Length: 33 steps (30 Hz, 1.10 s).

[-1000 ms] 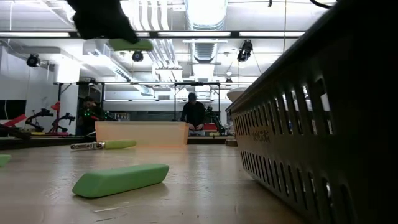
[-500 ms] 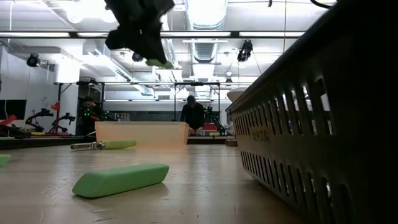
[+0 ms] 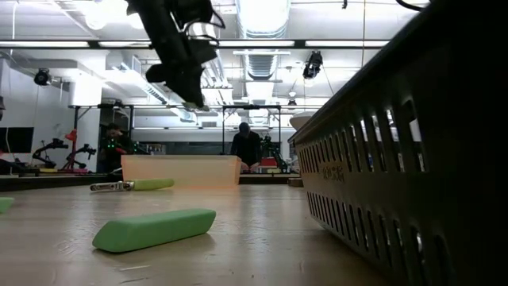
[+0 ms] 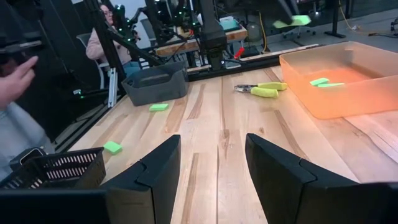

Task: Pick & Place School Supplies
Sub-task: Put the green eraser into the orange bin

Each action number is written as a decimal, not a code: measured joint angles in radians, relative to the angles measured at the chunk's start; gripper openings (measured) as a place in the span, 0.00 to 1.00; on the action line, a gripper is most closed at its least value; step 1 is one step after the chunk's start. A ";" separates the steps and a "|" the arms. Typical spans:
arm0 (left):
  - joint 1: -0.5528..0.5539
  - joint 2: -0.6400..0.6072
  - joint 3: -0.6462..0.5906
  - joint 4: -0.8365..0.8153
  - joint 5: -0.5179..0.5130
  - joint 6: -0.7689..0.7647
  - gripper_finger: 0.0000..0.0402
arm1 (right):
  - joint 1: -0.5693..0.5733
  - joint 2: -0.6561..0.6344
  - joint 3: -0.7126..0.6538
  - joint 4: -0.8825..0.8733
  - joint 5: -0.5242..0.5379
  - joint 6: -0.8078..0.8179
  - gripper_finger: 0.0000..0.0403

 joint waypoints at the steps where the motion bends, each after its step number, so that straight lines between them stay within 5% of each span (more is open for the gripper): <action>1: 0.026 0.001 -0.001 -0.001 0.017 0.023 0.20 | 0.000 0.000 0.000 0.000 0.000 0.000 0.44; 15: 0.281 0.130 -0.002 0.030 0.179 0.130 0.20 | 0.000 0.000 0.000 0.000 0.000 0.000 0.44; 33: 0.317 0.370 -0.003 0.205 0.371 0.208 0.20 | 0.000 0.000 0.000 0.000 0.000 0.000 0.44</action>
